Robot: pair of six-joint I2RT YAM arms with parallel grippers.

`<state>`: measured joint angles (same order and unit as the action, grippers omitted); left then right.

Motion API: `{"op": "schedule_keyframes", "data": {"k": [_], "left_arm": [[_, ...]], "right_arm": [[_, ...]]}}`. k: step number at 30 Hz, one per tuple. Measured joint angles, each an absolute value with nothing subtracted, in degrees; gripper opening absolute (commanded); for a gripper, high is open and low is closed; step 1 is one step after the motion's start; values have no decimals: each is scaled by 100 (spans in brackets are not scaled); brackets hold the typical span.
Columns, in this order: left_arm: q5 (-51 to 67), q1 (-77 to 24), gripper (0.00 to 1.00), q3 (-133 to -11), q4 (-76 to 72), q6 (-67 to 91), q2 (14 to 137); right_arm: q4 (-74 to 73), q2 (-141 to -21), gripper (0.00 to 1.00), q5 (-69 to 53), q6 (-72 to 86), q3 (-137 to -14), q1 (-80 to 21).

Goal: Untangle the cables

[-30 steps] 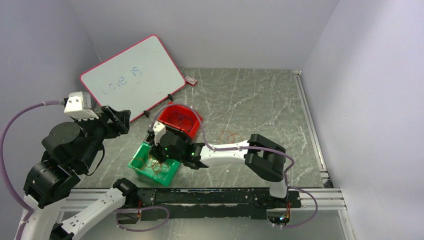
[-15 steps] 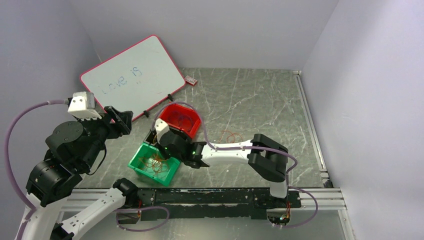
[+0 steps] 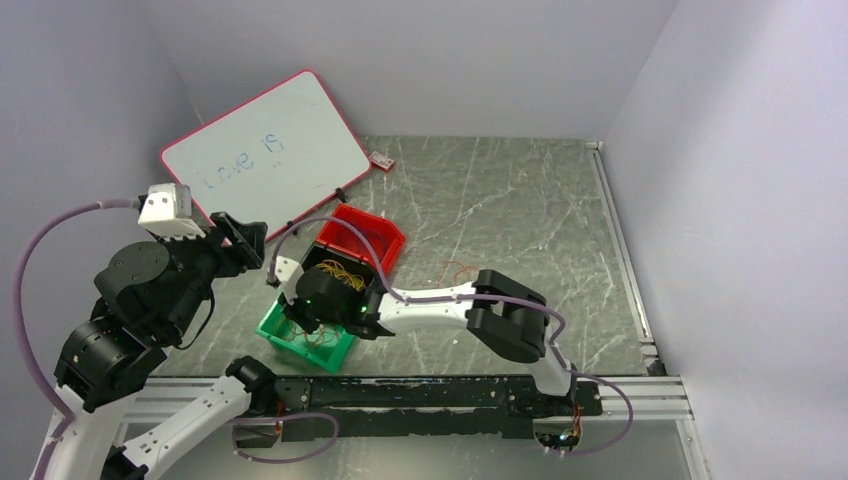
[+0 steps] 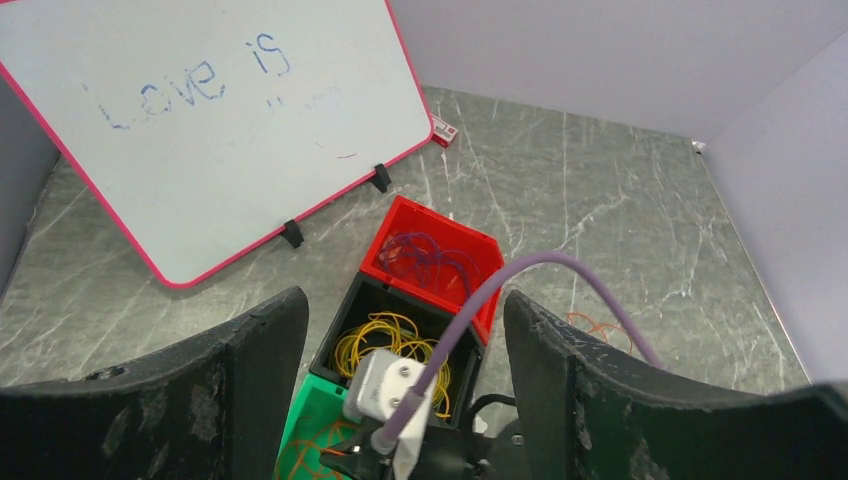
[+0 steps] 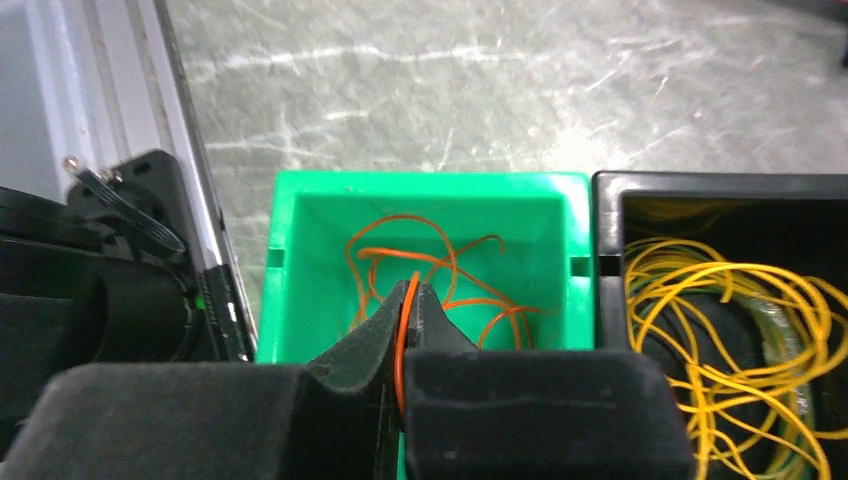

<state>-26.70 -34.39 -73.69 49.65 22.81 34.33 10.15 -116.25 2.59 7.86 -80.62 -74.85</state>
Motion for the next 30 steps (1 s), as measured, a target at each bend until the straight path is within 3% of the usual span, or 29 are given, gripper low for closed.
{"op": "schedule_keyframes", "data": {"k": [8, 16, 24, 30], "left_arm": [[-2652, -3439, 76, -7363, 4965, 2298, 3433], [-2641, -3439, 76, -7338, 4965, 2307, 3426], [-2630, -3439, 76, -7336, 4965, 2322, 3417], [-2630, -3439, 76, -7336, 4963, 2327, 3361]], "right_arm": [[808, -12221, 1, 40, 725, -8187, -7485], [797, -12241, 30, 47, 718, -8187, -7485], [652, -12044, 43, 84, 703, -8184, -7485], [552, -11417, 60, 99, 733, -8167, -7485]]}}
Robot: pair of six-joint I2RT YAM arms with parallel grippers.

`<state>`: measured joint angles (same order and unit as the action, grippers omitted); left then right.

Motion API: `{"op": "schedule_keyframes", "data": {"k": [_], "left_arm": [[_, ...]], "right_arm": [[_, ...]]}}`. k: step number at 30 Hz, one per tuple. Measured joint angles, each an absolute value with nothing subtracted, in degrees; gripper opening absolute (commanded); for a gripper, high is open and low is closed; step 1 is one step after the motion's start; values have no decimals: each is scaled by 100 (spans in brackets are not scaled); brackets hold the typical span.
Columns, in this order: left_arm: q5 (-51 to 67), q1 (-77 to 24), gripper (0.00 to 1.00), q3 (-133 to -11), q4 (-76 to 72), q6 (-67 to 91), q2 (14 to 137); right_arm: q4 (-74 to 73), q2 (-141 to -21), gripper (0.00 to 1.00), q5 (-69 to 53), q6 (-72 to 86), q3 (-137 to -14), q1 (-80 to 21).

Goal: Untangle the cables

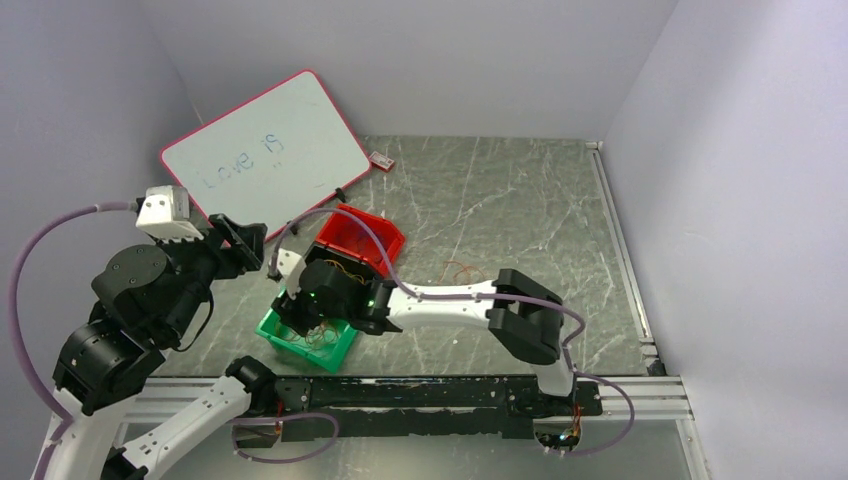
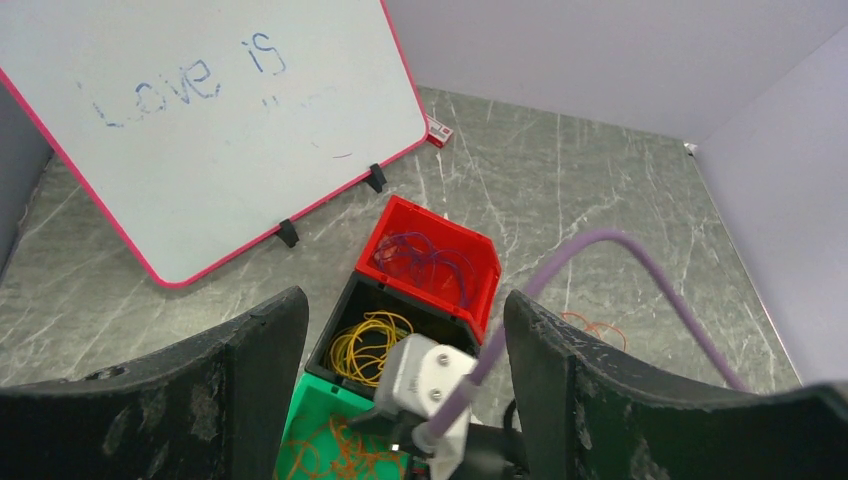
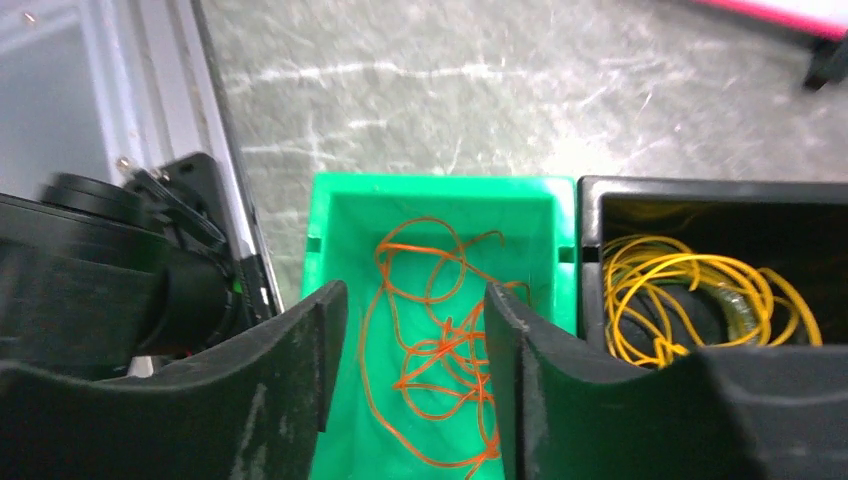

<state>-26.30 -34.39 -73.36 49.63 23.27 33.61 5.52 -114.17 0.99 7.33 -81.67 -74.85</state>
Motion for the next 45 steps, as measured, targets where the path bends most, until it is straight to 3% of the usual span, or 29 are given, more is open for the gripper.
{"op": "schedule_keyframes", "data": {"k": [3, 7, 16, 21, 33, 41, 45], "left_arm": [[-2626, -3439, 76, -7317, 4956, 2335, 3361], [-2541, -3439, 77, -7218, 4930, 2340, 3365], [-2252, -3439, 77, -7017, 4812, 2340, 3533], [-1966, -3439, 77, -6803, 4617, 2357, 3664], [-1066, -3439, 75, -5964, 3935, 2488, 4466], [-550, -3448, 74, -5774, 3588, 2491, 5009], [-464, -3452, 74, -5719, 3514, 2495, 5006]], "right_arm": [[556, -11109, 66, 150, 749, -8130, -7485], [532, -10884, 67, 246, 770, -8009, -7485], [294, -10095, 50, 701, 1076, -7196, -7430], [-56, -9288, 47, 1170, 1455, -6748, -7203], [-1844, -7111, 53, 1942, 2521, -5315, -5103], [-2720, -7015, 56, 1310, 2471, -4880, -3730], [-2808, -7067, 59, 794, 2427, -4731, -3605]]}}
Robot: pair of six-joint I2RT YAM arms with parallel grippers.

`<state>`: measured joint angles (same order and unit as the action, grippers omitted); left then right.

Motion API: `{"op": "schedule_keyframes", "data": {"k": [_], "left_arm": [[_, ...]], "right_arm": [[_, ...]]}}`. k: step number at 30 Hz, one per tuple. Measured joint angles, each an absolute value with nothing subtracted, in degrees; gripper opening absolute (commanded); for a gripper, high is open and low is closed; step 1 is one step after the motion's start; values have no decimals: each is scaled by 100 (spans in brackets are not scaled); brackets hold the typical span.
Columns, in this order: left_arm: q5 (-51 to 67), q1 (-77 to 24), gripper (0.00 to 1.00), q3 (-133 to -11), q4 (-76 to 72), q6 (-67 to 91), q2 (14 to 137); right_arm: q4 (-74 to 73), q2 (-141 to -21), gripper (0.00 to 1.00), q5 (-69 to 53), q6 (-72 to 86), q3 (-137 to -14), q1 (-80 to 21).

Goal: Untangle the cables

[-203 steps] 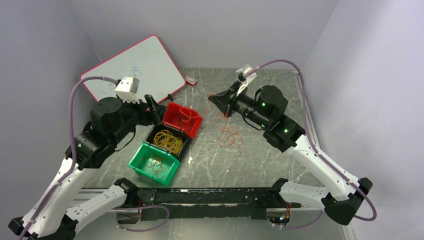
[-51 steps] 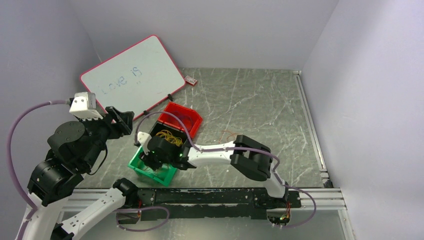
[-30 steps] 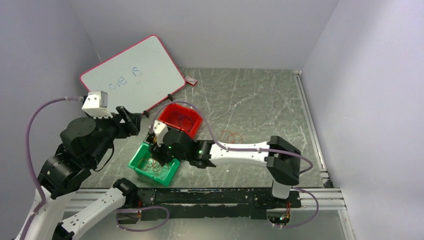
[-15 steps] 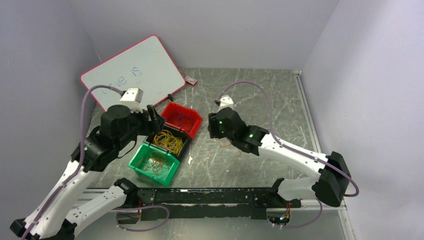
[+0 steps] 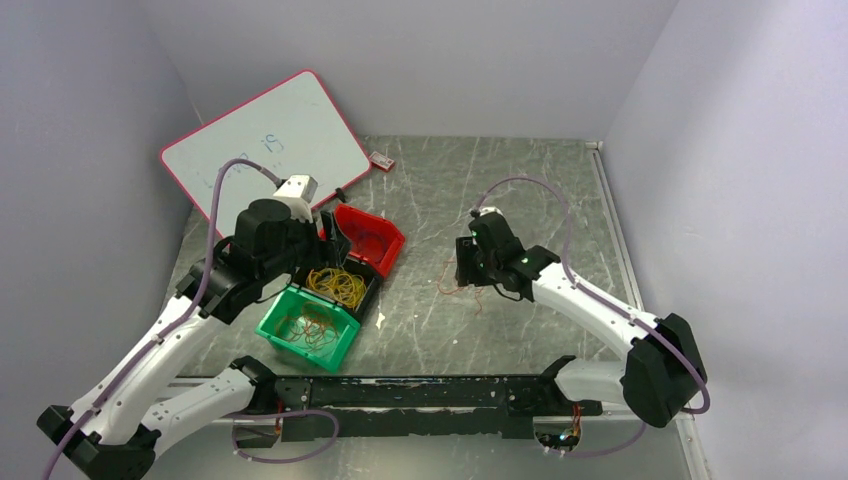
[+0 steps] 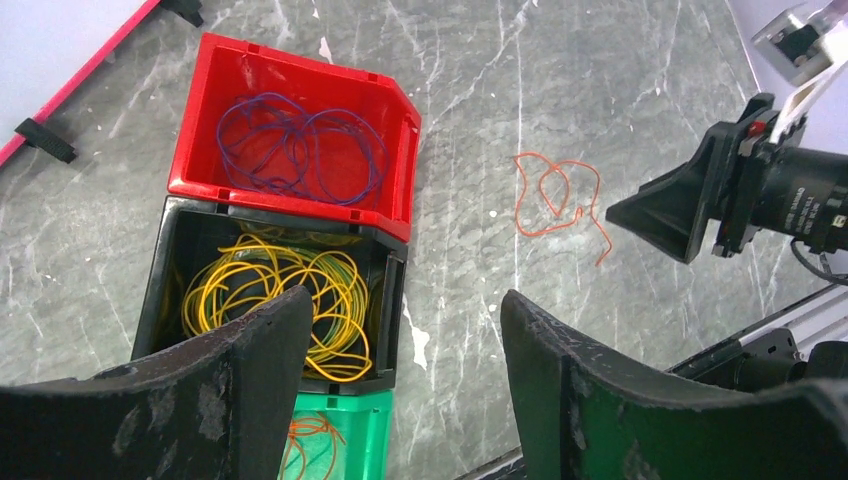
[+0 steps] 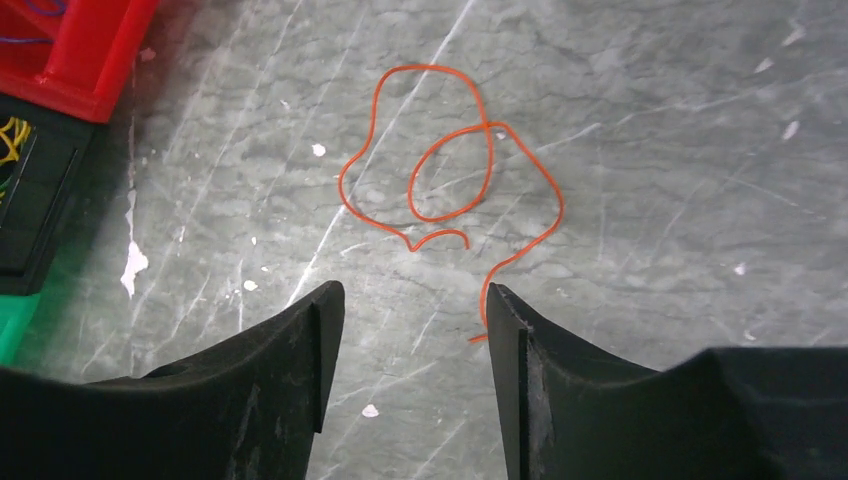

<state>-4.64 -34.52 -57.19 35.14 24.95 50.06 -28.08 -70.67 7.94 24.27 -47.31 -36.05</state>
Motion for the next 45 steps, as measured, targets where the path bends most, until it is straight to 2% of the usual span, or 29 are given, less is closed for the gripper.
{"op": "schedule_keyframes", "data": {"k": [5, 13, 20, 45], "left_arm": [[-462, -3452, 73, -5714, 3483, 2532, 4991], [-460, -3457, 73, -5714, 3470, 2556, 4960], [-462, -3457, 73, -5712, 3457, 2556, 4917], [-464, -3457, 73, -5680, 3459, 2556, 4772]], "right_arm": [[-2519, -7059, 60, 694, 2786, -4370, -3605], [-1649, -6978, 49, 904, 3933, -3557, -3632], [-1007, -7030, 48, 1190, 4545, -3319, -3721], [-266, -8029, 44, 1243, 4757, -3319, -3763]]}}
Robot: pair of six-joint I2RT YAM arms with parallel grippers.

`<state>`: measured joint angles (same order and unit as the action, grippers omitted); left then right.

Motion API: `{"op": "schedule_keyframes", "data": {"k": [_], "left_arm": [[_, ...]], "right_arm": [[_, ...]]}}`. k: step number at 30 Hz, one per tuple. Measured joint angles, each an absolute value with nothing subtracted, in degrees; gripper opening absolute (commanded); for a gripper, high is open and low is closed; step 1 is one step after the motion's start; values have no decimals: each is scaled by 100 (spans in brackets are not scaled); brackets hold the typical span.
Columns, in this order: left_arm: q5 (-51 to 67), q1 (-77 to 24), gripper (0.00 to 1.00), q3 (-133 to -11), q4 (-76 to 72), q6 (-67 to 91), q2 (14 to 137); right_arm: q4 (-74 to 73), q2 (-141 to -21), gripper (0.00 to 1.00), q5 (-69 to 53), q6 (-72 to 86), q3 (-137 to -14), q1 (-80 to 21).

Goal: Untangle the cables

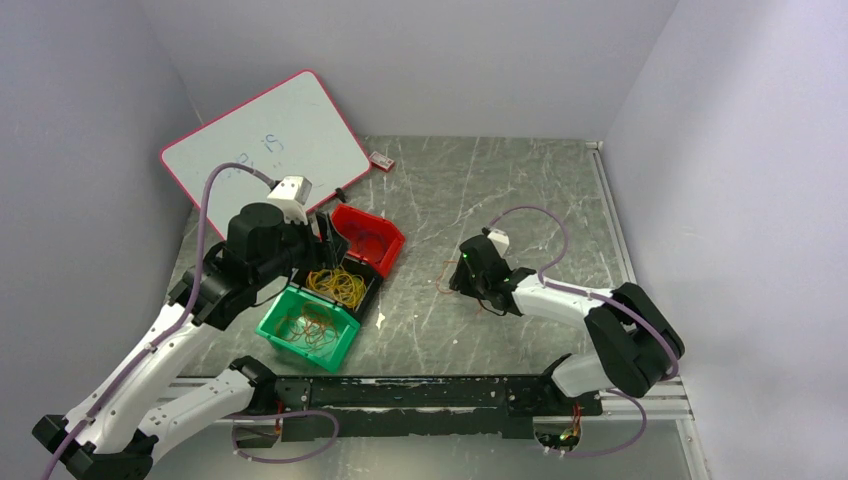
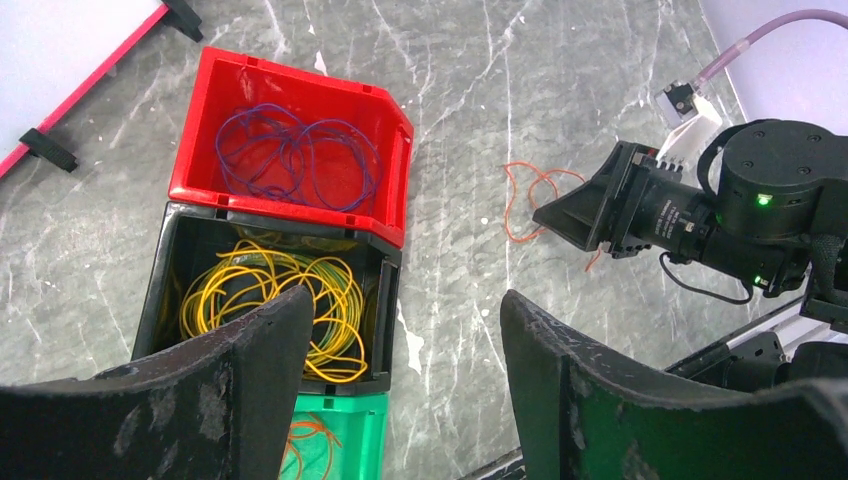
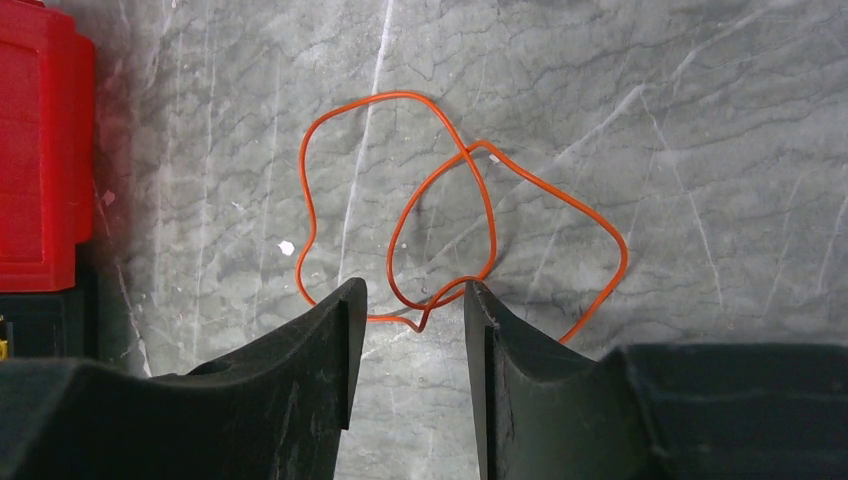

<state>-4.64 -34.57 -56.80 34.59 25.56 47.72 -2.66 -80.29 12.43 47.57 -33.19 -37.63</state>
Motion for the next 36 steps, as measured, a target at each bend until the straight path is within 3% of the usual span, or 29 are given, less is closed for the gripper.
{"op": "schedule_keyframes", "data": {"k": [10, 18, 36], "left_arm": [[-467, -3457, 73, -5642, 3461, 2556, 4746], [-467, -3457, 73, -5640, 3459, 2556, 4746], [-473, -3457, 73, -5640, 3468, 2550, 4742]], "right_arm": [[-596, -7522, 52, 1448, 4670, -3319, -3881], [-698, -7234, 51, 1678, 4934, -3245, -4283], [-294, -7835, 48, 1741, 5199, -3122, -4375]]}}
